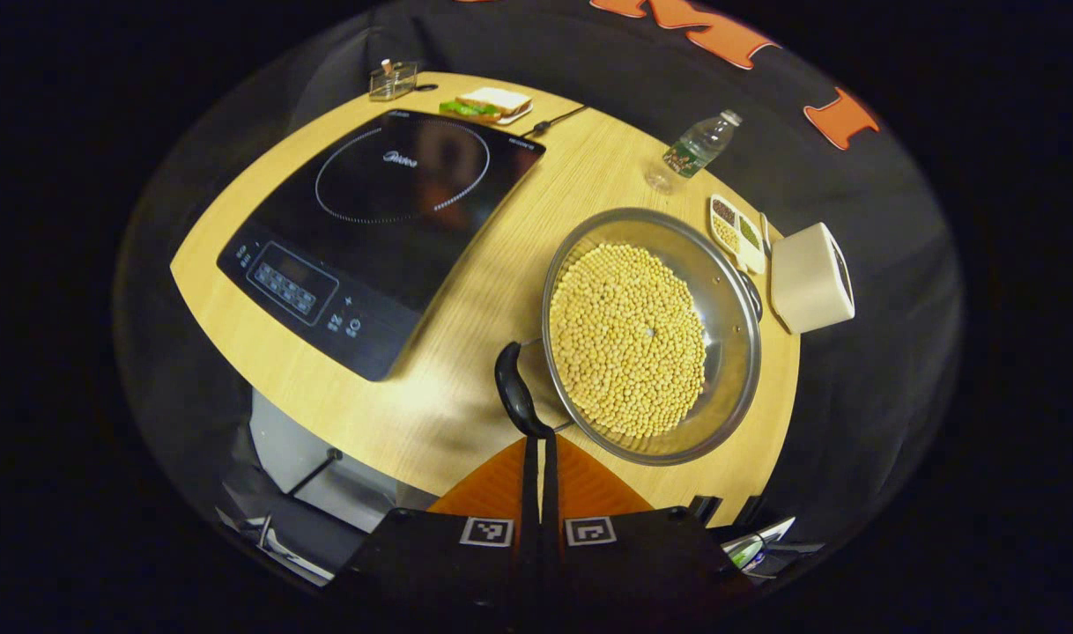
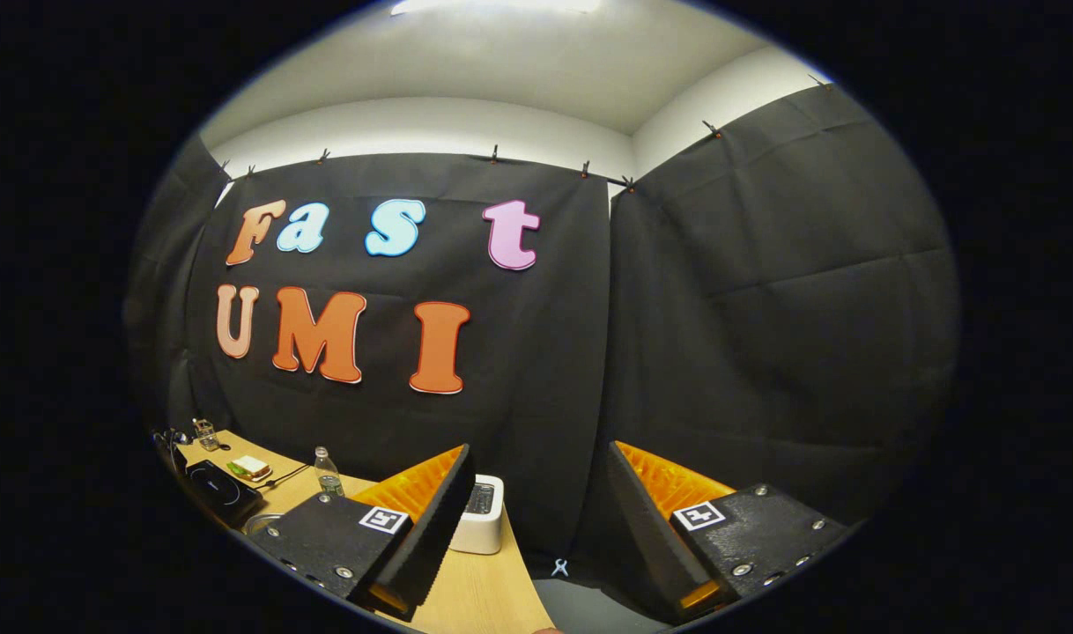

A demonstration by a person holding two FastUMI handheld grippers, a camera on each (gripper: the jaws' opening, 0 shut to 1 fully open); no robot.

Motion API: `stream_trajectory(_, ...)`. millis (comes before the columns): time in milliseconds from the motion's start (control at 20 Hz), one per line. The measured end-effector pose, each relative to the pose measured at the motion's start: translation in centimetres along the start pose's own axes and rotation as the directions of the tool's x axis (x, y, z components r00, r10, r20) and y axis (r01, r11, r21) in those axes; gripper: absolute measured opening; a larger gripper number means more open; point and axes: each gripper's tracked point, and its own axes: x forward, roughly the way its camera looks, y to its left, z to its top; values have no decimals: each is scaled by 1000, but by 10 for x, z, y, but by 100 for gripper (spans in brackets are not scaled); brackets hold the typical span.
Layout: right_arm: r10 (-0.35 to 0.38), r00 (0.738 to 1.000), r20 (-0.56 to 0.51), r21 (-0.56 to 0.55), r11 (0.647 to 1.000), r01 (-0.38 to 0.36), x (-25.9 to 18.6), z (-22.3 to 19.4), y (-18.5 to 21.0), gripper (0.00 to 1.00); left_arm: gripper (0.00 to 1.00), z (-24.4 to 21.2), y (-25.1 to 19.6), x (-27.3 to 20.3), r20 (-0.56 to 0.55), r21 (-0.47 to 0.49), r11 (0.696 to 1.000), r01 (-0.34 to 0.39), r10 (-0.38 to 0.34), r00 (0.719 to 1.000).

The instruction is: First push the handle of the pot to place it horizontally, then grasp the pot with both hands and set it on the induction cooktop.

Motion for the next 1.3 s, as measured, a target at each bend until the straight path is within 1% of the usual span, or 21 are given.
stream_trajectory(150,10,1000,-28,-5,1000,-10,-1,-9,1,94,8,-13,-7,15,-58,-103,994,25,-31,998)
stream_trajectory(300,7,999,-48,-26,1000,-9,2,-16,4,94,8,-18,-9,30,-94,-129,991,20,-32,995)
stream_trajectory(450,22,998,-65,-25,999,-24,7,-21,14,94,8,-19,-10,40,-109,-137,990,19,-34,993)
stream_trajectory(550,28,995,-96,-14,999,-29,13,-30,19,94,8,-17,-13,46,-117,-136,991,23,-39,992)
stream_trajectory(600,29,994,-109,-8,1000,-30,15,-34,22,97,8,-17,-13,48,-124,-135,991,24,-41,991)
stream_trajectory(650,32,993,-117,-4,999,-32,17,-36,26,94,8,-18,-12,51,-134,-129,992,19,-36,990)
stream_trajectory(700,34,992,-125,-4,999,-34,18,-39,30,98,8,-18,-11,52,-142,-124,992,16,-33,989)
stream_trajectory(750,36,991,-132,-7,999,-37,18,-42,34,98,8,-18,-10,54,-148,-120,993,14,-32,988)
stream_trajectory(800,37,990,-139,-11,999,-39,20,-45,38,94,8,-16,-9,53,-152,-114,993,13,-31,988)
stream_trajectory(850,39,988,-149,-14,999,-42,21,-48,43,98,8,-15,-7,55,-153,-110,994,11,-28,988)
stream_trajectory(900,38,986,-160,-17,999,-41,22,-51,46,94,8,-13,-5,55,-154,-108,994,8,-25,988)
stream_trajectory(1050,38,982,-182,-14,999,-41,25,-57,60,94,8,-6,0,56,-165,-107,994,-3,-15,986)
stream_trajectory(1200,48,976,-213,-12,999,-52,28,-69,76,94,8,7,9,56,-163,-66,998,-19,8,987)
stream_trajectory(1300,55,966,-254,-13,998,-60,29,-83,85,94,8,14,14,58,-165,-52,998,-28,19,986)
